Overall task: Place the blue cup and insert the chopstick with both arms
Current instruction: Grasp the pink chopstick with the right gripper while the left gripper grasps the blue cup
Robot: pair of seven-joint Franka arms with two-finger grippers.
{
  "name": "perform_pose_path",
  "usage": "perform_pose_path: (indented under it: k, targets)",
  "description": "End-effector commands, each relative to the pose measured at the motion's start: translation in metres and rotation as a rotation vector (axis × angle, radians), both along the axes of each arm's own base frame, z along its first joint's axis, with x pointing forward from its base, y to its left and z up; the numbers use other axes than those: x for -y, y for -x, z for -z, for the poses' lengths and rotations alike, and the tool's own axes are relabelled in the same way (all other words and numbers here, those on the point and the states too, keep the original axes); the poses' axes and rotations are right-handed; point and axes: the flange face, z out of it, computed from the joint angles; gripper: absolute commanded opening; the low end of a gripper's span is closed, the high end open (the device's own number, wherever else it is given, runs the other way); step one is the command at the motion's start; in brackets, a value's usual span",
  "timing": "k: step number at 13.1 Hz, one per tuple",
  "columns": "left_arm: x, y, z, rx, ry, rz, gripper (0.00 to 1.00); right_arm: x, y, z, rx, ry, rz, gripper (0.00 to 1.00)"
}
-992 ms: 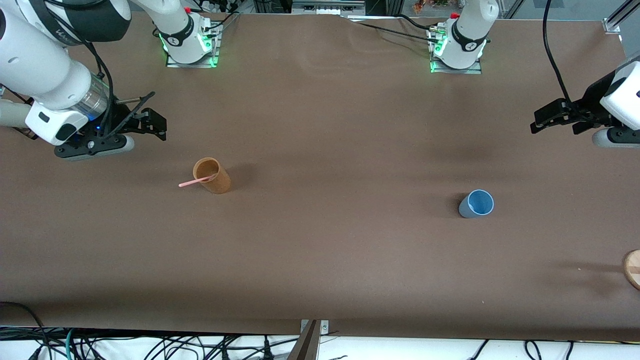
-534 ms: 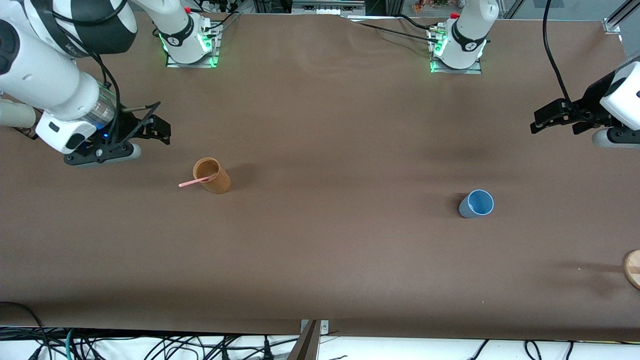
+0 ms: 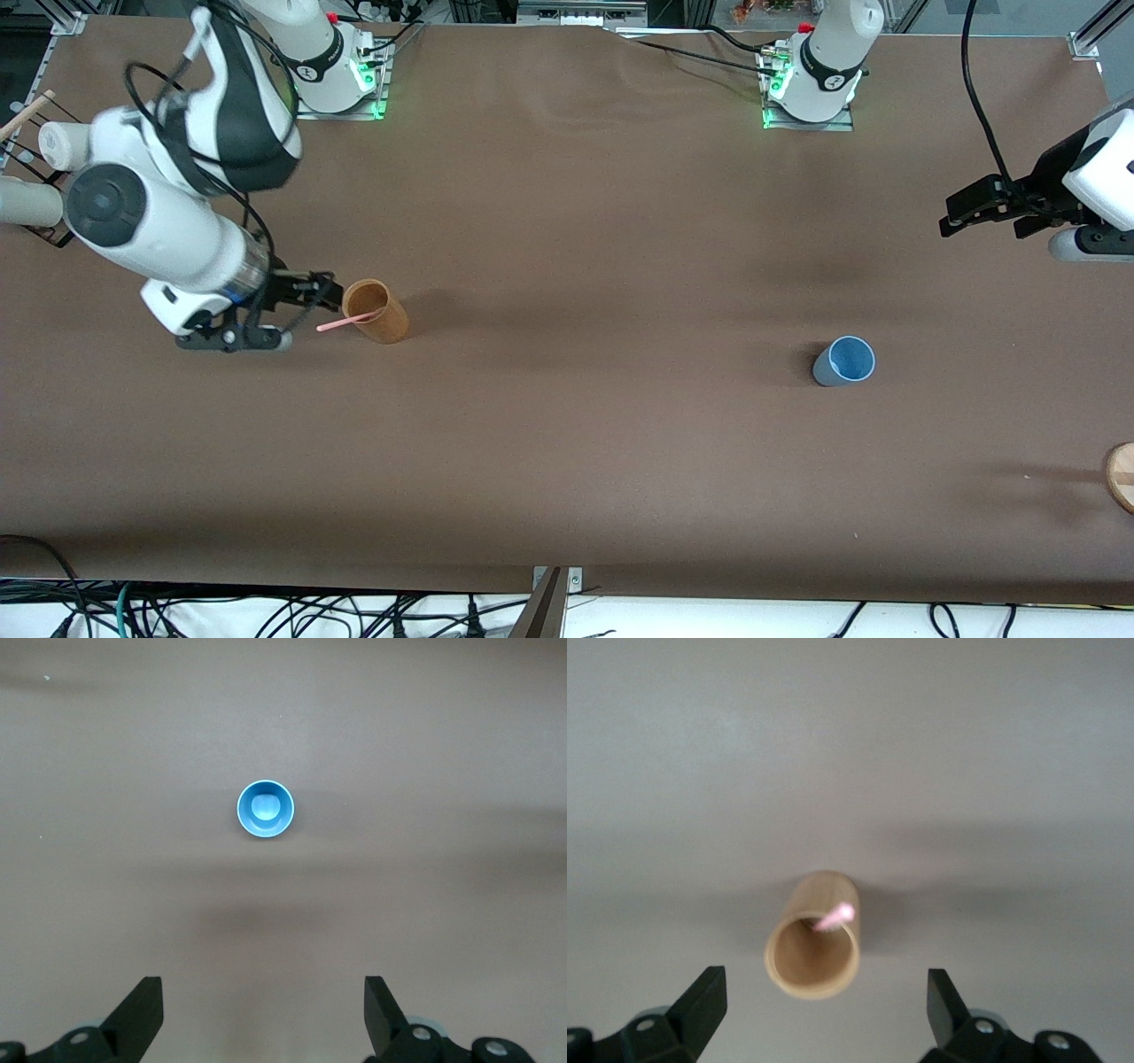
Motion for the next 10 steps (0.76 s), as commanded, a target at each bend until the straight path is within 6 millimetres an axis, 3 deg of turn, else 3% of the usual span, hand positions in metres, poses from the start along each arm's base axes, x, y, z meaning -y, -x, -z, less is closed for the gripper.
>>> perform_pose_path:
  k: [1,4,6,7,8,10]
  targets:
    - [0.002,-0.004,-0.003,0.004,0.000,0.000,1.00,-0.010,-0.012,0.034,0.003,-0.001,0.039,1.00]
    - [0.003,-0.018,0.024,-0.039,0.002,0.002,1.00,-0.011,-0.016,0.059,-0.011,0.004,0.041,0.99]
    - [0.014,-0.035,0.061,-0.084,-0.004,0.022,1.00,-0.008,-0.014,0.074,-0.035,0.010,0.048,0.96]
    - [0.030,-0.044,0.082,-0.098,-0.012,0.045,1.00,-0.008,-0.009,0.082,-0.053,0.015,0.048,0.93]
    - [0.038,-0.053,0.111,-0.133,-0.016,0.055,1.00,-0.008,-0.005,0.088,-0.067,0.017,0.056,0.89]
    - [0.044,-0.067,0.147,-0.150,-0.020,0.060,1.00,-0.006,0.000,0.093,-0.089,0.026,0.075,0.79]
